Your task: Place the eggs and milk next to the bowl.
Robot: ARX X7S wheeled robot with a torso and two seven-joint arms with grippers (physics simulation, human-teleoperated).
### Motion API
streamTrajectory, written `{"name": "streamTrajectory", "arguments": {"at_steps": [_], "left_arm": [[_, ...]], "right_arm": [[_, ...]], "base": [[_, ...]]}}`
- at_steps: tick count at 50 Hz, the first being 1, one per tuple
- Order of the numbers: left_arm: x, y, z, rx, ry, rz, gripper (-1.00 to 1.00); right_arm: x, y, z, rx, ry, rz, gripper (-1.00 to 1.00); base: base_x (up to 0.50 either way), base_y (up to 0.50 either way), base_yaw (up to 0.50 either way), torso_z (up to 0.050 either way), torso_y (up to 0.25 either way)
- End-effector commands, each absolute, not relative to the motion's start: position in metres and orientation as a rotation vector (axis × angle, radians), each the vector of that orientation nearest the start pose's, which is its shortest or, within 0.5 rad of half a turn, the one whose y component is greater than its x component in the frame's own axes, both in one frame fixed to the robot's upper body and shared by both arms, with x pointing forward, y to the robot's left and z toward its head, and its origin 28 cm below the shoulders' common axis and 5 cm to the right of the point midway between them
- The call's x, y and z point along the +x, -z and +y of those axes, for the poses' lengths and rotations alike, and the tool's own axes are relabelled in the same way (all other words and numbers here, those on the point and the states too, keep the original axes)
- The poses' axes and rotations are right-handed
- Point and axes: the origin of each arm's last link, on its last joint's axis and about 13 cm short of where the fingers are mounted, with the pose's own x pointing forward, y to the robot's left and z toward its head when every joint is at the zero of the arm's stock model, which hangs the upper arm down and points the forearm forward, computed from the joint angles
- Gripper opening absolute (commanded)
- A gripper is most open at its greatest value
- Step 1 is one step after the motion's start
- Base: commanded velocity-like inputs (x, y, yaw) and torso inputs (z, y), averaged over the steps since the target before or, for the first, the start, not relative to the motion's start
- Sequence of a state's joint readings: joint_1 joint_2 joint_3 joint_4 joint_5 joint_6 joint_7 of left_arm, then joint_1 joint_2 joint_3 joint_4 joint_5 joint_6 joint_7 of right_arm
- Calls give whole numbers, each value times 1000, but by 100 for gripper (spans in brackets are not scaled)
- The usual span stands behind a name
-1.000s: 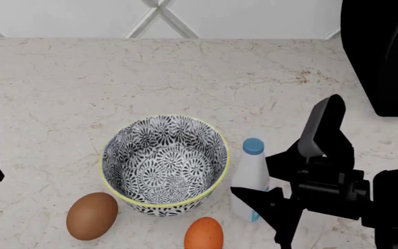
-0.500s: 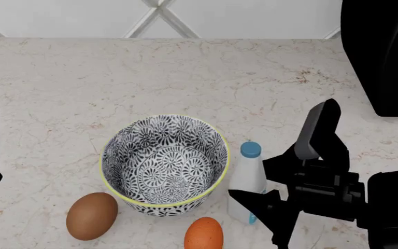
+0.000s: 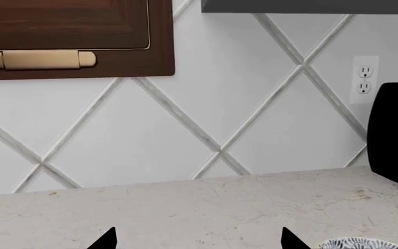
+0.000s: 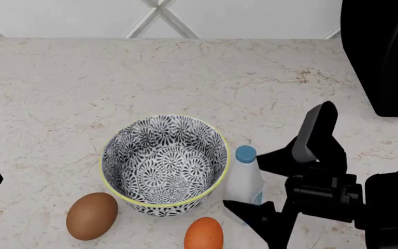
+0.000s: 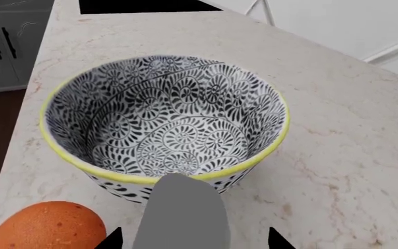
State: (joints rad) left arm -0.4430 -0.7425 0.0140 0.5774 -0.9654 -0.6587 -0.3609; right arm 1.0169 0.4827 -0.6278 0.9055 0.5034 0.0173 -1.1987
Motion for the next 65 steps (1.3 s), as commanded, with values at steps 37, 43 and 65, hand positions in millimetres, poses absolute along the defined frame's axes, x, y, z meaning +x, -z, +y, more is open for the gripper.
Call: {"name": "streamTrajectory", "arguments": {"at_steps": [37, 43, 65], "left_arm": [[232, -213, 287, -13, 146, -195, 100], [232, -214, 287, -15, 147, -199, 100], [233, -223, 286, -20, 163, -235, 100]], "right_arm": [[347, -168, -246, -251, -1097, 200, 100], [337, -176, -252, -262, -1070, 194, 100], [279, -200, -272, -271, -905, 115, 100]], "base": [[0, 0, 0, 0, 0], [0, 0, 0, 0, 0], [0, 0, 0, 0, 0]]}}
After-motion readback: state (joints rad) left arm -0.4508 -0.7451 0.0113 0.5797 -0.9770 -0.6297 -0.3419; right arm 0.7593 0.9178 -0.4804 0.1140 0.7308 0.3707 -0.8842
